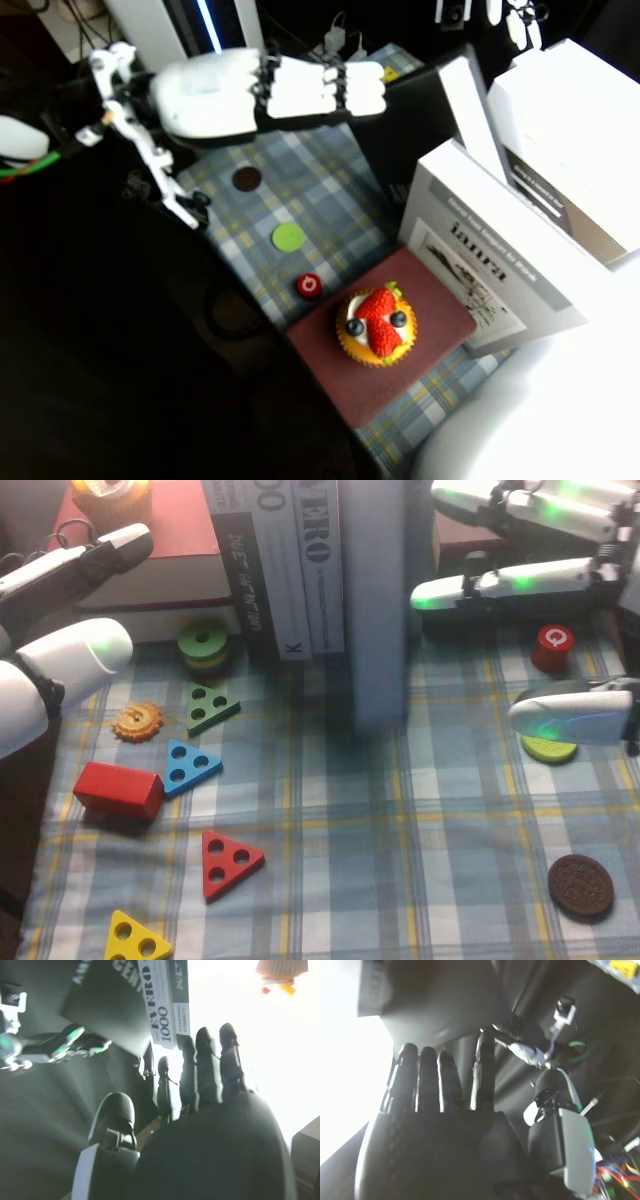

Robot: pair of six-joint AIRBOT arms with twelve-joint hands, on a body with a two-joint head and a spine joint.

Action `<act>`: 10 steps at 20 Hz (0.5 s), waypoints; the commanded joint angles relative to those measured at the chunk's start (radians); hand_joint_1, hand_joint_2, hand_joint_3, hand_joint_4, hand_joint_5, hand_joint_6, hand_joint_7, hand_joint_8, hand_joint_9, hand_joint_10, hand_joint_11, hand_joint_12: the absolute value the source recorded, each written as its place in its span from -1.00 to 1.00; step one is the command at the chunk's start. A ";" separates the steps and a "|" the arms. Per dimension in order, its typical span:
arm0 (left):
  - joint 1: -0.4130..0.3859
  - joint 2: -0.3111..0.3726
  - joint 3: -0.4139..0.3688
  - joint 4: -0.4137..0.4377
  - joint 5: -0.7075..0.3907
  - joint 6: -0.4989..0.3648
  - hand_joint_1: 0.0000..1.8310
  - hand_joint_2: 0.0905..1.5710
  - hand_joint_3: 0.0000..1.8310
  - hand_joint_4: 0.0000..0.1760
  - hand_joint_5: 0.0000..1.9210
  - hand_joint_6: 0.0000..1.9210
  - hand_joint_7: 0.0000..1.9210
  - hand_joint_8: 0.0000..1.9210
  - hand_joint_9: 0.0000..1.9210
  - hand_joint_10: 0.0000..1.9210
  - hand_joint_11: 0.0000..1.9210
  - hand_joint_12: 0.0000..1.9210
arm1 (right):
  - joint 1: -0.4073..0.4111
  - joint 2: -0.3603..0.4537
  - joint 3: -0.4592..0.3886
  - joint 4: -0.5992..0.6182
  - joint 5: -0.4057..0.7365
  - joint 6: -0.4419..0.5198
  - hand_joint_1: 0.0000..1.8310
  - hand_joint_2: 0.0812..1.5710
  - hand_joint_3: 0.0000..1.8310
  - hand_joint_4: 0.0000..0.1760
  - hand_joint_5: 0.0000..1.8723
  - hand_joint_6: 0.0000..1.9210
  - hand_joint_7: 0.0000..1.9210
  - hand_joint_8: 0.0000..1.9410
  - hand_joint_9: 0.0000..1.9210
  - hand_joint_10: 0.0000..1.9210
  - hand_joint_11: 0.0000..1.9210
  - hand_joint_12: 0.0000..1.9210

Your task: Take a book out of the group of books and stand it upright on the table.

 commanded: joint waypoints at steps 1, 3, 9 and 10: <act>-0.005 0.001 -0.001 0.012 -0.136 -0.008 -0.95 0.76 -1.00 1.00 -0.73 -1.00 -0.81 -1.00 -0.84 -1.00 -1.00 -0.89 | -0.002 0.003 -0.009 0.035 0.178 0.004 -0.64 0.43 -1.00 0.58 -0.39 -0.96 -0.98 -0.99 -1.00 -1.00 -1.00 -1.00; -0.005 0.001 -0.001 0.011 -0.139 -0.010 -0.93 0.75 -1.00 1.00 -0.71 -0.99 -0.80 -1.00 -0.83 -1.00 -0.97 -0.87 | -0.029 0.011 -0.016 0.036 0.236 0.013 -0.46 0.38 -1.00 -0.53 -0.79 -1.00 -0.94 -0.98 -1.00 -1.00 -1.00 -1.00; -0.004 -0.010 0.033 0.023 -0.268 -0.165 -0.80 0.68 -1.00 0.75 -0.68 -1.00 -0.71 -0.99 -0.77 -1.00 -0.97 -0.84 | -0.105 -0.021 0.027 0.210 0.341 0.040 -0.48 0.50 -1.00 -0.24 -0.28 -0.98 -0.55 -0.98 -0.72 -0.99 -0.90 -0.78; -0.004 -0.016 0.048 0.027 -0.295 -0.216 -0.75 0.68 -1.00 0.40 -0.68 -1.00 -0.71 -0.99 -0.78 -1.00 -0.93 -0.82 | -0.121 -0.035 0.047 0.244 0.362 0.066 -0.58 0.52 -1.00 -0.01 -0.31 -1.00 -0.54 -0.99 -0.68 -0.99 -0.92 -0.58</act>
